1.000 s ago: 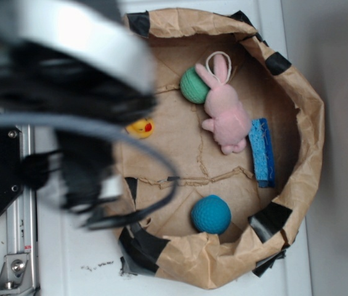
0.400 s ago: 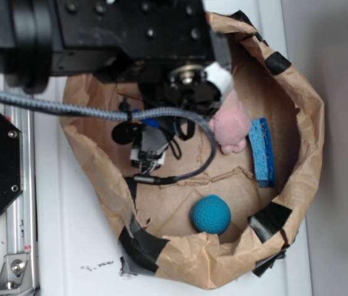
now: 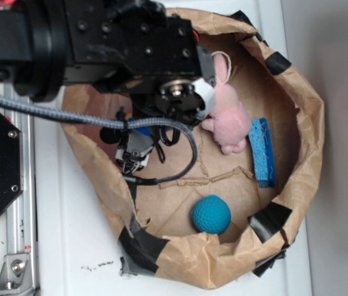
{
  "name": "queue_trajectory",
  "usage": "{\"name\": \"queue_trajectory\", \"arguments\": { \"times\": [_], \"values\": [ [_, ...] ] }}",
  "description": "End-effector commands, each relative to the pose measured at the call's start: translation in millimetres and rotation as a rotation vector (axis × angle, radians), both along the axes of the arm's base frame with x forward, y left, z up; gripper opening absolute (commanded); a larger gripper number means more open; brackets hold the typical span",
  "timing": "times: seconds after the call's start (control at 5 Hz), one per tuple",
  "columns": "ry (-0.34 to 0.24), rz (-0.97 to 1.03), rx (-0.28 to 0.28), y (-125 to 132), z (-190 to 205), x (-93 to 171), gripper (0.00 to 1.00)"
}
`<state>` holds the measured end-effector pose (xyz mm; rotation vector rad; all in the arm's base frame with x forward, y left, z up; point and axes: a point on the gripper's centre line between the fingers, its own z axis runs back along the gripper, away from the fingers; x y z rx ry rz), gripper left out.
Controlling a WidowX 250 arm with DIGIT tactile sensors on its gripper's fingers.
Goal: Grab the yellow duck.
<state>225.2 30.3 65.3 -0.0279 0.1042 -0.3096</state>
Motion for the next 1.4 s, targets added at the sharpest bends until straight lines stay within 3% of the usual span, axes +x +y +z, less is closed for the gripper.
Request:
{"name": "queue_trajectory", "arguments": {
  "times": [0.0,0.4,0.6,0.8,1.0,1.2],
  "values": [
    [-0.029,0.0,0.002,0.3,4.9,2.8,1.0],
    [-0.029,0.0,0.002,0.3,4.9,2.8,1.0],
    [-0.048,-0.022,0.033,9.2,-0.2,2.5,1.0],
    [-0.007,-0.017,0.051,14.4,-4.5,-0.3,1.0],
    [-0.004,-0.001,0.075,22.9,-8.0,-2.5,1.0],
    [-0.01,0.0,0.057,26.7,-7.6,-1.9,1.0]
  ]
}}
